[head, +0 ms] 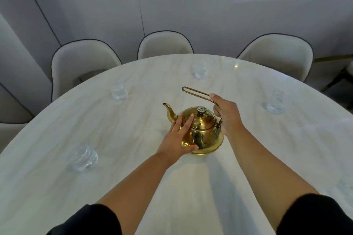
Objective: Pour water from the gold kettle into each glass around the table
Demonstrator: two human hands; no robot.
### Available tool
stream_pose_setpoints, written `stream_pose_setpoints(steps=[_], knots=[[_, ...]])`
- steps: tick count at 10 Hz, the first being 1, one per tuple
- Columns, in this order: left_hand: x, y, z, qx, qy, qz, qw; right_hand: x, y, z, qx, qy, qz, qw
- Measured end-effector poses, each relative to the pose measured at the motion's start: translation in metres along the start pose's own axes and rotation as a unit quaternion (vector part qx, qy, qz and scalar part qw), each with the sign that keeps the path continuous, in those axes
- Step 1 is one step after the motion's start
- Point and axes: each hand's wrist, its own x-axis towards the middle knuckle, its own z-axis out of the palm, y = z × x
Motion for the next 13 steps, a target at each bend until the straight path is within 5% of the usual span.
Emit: stream_pose_setpoints(steps=[7, 11, 13], knots=[[0.031, -0.034, 0.020, 0.070, -0.013, -0.040, 0.997, 0.048, 0.032, 0.012, -0.051, -0.017, 0.002, 0.999], [0.027, -0.039, 0.025, 0.119, 0.005, -0.048, 0.992, 0.033, 0.049, 0.009, -0.192, -0.041, -0.189, 0.962], [0.003, -0.018, 0.029, 0.097, 0.003, -0.096, 0.991, 0.009, 0.066, -0.008, -0.228, 0.007, -0.155, 0.961]])
